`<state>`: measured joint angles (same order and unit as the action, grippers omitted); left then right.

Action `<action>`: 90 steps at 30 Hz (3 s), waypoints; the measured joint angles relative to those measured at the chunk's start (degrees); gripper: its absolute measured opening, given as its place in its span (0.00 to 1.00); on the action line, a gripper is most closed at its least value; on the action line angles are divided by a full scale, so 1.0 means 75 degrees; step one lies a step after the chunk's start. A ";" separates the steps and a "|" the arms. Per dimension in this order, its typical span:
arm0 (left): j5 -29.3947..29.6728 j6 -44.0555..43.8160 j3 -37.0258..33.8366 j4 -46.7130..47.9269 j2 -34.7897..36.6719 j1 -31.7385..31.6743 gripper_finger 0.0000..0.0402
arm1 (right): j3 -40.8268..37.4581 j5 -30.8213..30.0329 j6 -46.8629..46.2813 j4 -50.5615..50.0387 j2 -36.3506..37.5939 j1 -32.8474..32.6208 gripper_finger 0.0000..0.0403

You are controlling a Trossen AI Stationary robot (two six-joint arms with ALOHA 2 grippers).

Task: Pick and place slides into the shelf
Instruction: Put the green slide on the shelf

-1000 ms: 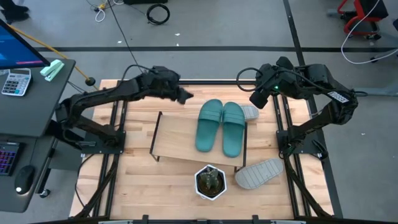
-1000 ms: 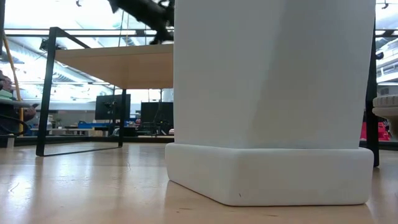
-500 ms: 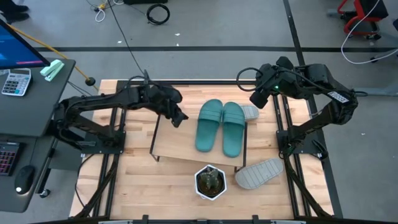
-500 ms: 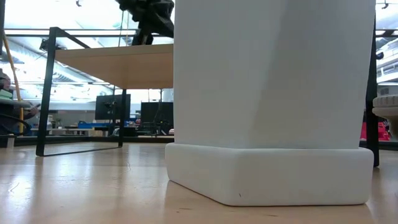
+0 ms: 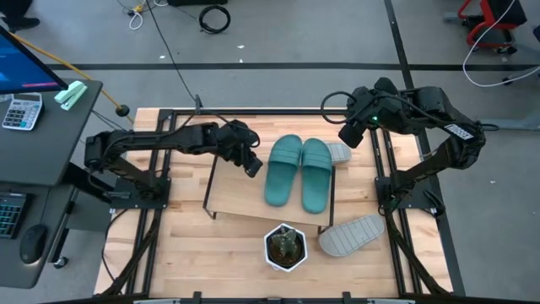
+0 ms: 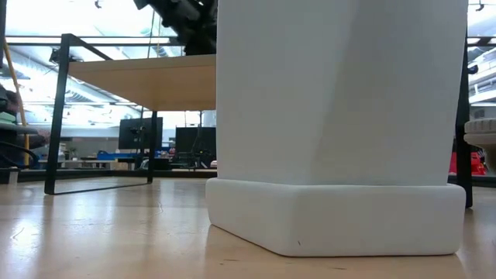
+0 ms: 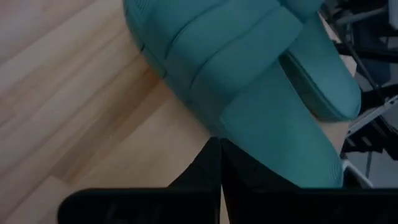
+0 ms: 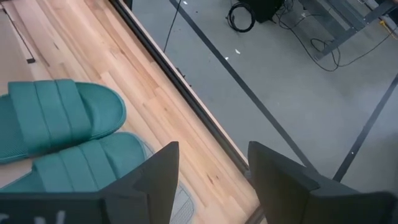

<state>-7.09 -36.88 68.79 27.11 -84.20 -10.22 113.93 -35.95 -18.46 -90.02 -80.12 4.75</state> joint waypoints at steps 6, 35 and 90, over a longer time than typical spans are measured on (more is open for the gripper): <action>0.0202 -0.0029 -0.0003 0.0029 -0.0291 -0.0004 0.01 | 0.0000 0.0051 0.0000 0.0000 0.0000 0.0000 0.49; 0.0303 -0.0793 -0.0003 -0.0571 -0.0479 0.0280 0.01 | 0.0000 0.0210 0.0005 0.0001 0.0000 0.0000 0.49; 0.1331 -0.0956 0.0000 -0.0143 -0.0525 0.0895 0.00 | 0.0000 0.0267 0.0008 0.0000 0.0000 -0.0001 0.49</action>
<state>2.89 -44.05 68.79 26.04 -88.14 -3.51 113.93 -33.95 -18.39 -90.02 -80.12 4.75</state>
